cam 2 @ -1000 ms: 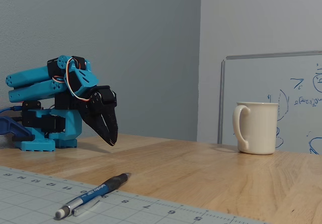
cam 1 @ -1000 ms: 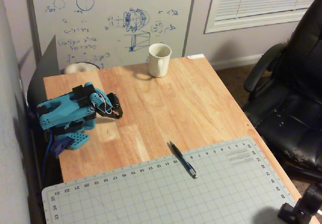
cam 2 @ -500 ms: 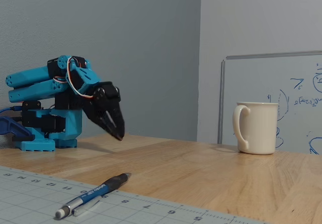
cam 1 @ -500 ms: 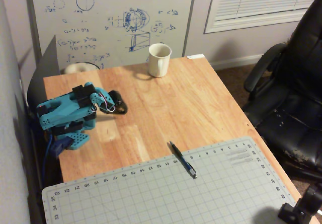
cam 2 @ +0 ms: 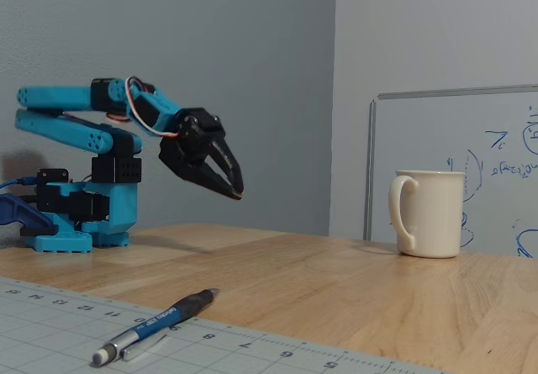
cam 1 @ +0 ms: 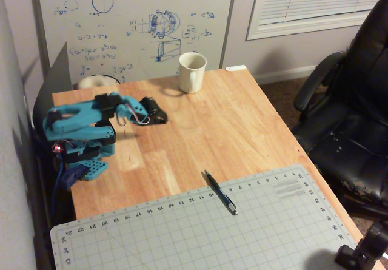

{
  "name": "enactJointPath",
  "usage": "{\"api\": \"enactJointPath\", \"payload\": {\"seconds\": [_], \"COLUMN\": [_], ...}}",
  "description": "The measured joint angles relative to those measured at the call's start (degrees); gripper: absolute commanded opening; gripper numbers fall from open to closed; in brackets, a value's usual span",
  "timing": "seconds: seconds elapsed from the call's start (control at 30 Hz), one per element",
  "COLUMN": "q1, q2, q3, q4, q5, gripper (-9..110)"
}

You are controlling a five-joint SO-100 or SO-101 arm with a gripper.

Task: Touch the pen.

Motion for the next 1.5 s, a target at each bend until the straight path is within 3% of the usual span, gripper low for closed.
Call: {"api": "enactJointPath", "payload": {"seconds": [0.2, 0.47, 1.03, 1.5], "q1": [0.97, 12.22, 29.62, 34.54], "q2": [-22.32, -47.20, -75.94, -88.68], "q3": [-16.61, -35.33, -59.85, -68.73], "q4": [-0.70, -0.70, -0.70, -0.70], "q5": [0.00, 0.00, 0.00, 0.00], "gripper": [0, 0, 1, 1]}}
